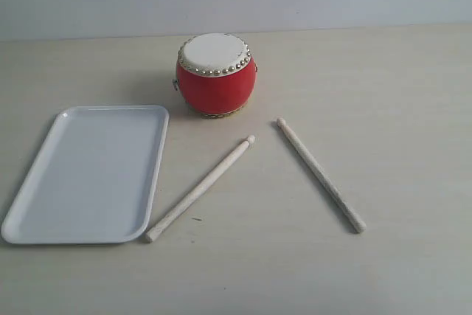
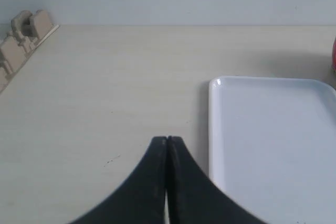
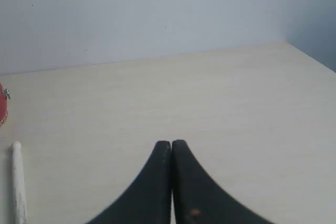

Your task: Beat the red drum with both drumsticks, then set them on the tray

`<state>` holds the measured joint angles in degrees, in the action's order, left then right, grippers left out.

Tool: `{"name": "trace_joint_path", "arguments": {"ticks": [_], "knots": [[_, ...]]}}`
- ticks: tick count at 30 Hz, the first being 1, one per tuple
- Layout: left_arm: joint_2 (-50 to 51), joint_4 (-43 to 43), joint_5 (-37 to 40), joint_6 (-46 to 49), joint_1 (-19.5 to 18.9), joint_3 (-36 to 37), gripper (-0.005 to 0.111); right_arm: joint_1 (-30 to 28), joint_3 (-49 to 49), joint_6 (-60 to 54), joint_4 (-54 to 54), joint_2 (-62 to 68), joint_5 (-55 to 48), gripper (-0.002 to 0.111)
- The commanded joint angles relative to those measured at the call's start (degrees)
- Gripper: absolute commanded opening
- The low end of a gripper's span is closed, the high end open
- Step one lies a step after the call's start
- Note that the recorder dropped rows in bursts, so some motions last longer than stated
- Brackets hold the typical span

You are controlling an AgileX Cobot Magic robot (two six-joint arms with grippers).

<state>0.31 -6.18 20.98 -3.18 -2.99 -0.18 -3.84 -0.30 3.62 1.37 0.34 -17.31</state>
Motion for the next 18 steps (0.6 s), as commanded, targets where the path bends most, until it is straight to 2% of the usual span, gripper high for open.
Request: {"name": "trace_joint_path", "arguments": {"ticks": [1,18], "knots": [[-0.3,0.4,-0.1,-0.3,0.2,0.2,0.000,0.2,0.3,-0.5,0.1,-0.3,0.7,0.000],[-0.3,0.4,-0.1,-0.3,0.2,0.2,0.000,0.2,0.3,-0.5,0.1,-0.3,-0.4,0.000]]}}
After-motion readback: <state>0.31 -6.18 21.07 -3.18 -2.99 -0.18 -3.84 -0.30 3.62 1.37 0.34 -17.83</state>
